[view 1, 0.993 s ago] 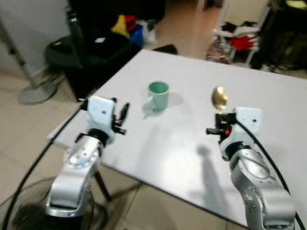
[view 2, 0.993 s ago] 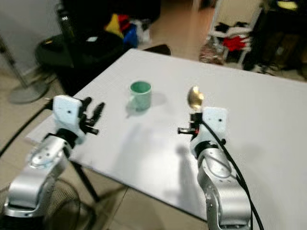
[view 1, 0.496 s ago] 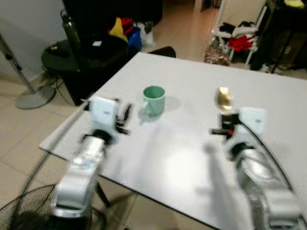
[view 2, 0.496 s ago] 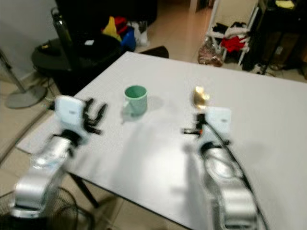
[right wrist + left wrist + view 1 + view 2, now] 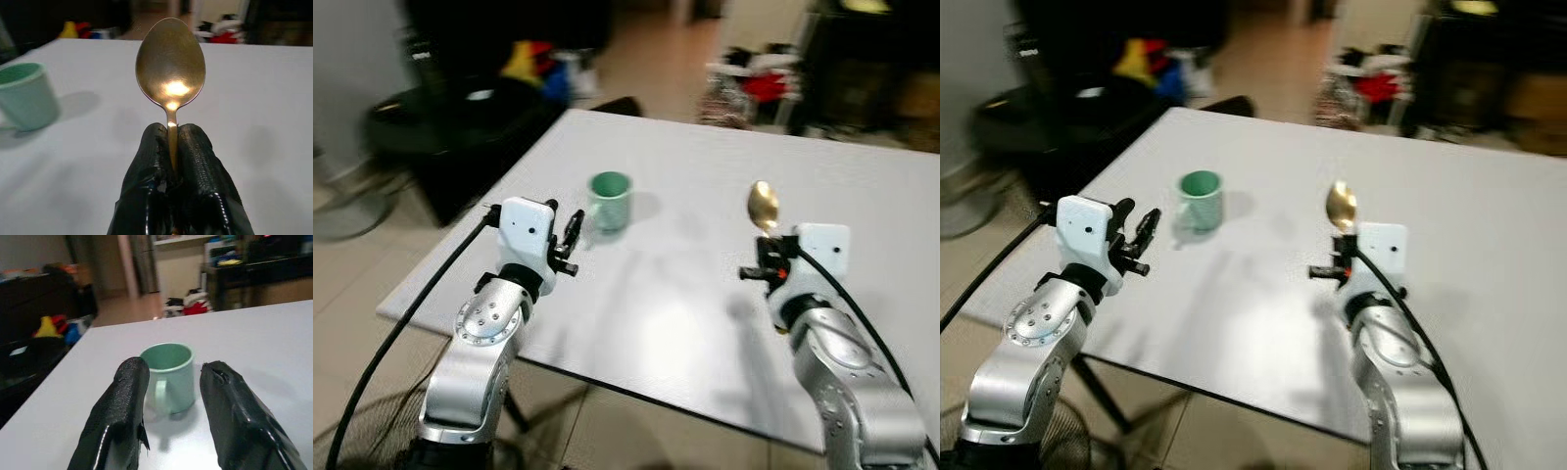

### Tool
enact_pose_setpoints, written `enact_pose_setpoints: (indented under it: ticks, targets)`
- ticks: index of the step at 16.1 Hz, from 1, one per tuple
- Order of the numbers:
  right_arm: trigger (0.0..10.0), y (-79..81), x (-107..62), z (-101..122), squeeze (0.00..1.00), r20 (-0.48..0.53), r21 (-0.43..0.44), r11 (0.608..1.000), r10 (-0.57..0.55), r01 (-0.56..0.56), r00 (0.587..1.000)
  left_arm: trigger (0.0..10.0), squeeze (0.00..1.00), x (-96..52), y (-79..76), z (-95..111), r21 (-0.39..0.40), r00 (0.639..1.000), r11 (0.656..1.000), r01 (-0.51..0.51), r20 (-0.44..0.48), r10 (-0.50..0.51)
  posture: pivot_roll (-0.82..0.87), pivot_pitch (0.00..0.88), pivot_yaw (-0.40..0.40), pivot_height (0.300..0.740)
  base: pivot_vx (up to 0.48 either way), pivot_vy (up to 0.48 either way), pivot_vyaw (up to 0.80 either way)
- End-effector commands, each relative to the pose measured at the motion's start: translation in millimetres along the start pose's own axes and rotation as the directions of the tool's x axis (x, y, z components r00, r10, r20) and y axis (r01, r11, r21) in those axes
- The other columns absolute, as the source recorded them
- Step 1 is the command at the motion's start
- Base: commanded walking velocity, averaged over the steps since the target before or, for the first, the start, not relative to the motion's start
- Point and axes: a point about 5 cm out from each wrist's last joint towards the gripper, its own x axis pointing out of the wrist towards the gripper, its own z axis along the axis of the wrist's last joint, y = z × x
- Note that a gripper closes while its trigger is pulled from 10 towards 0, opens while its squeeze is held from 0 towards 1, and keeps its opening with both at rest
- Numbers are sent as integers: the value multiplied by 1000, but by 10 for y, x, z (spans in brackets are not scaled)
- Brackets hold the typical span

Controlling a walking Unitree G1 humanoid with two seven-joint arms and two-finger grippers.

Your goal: Setting the table

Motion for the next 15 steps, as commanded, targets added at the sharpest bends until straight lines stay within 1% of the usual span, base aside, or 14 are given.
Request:
enact_pose_setpoints:
  ticks: [1, 7, 9, 10, 11, 15]
  targets:
    - [10000, 63, 4, 16, 0, 2, 14, 1000, 22, -22, 1000, 10000, 0, 6, 54, 11, 16, 1000, 1000, -7, 1, 7, 16, 0, 54, 740, 0, 349, -594]
    - [10000, 69, 4, 11, 0, 2, 21, 1000, 18, -18, 1000, 10000, 0, 8, 72, 7, 22, 1000, 1000, 2, 0, -2, 14, 0, 64, 740, 0, 369, 0]
    - [10000, 69, 5, 8, 0, -1, 23, 1000, 14, -14, 1000, 10000, 0, 23, 64, 18, 52, 1000, 999, 13, 2, -13, 12, 0, 67, 740, 0, 0, 0]
    - [10000, 66, 4, 1, 0, -9, 21, 1000, 10, -10, 1000, 10000, 0, 30, 55, 20, 70, 1000, 997, 15, 4, -16, 11, 0, 69, 740, 0, -480, 0]
    - [10000, 65, 5, -2, 0, -13, 21, 1000, 8, -8, 1000, 10000, 0, 32, 58, 17, 72, 1000, 997, 12, 1, -12, 10, 0, 71, 740, 0, -480, 0]
    - [10000, 35, 31, -24, 0, -45, 2, 1000, -4, 4, 999, 10000, 0, 40, 43, 5, 56, 1000, 998, 27, -4, -27, 7, 0, 79, 740, 0, 0, 0]
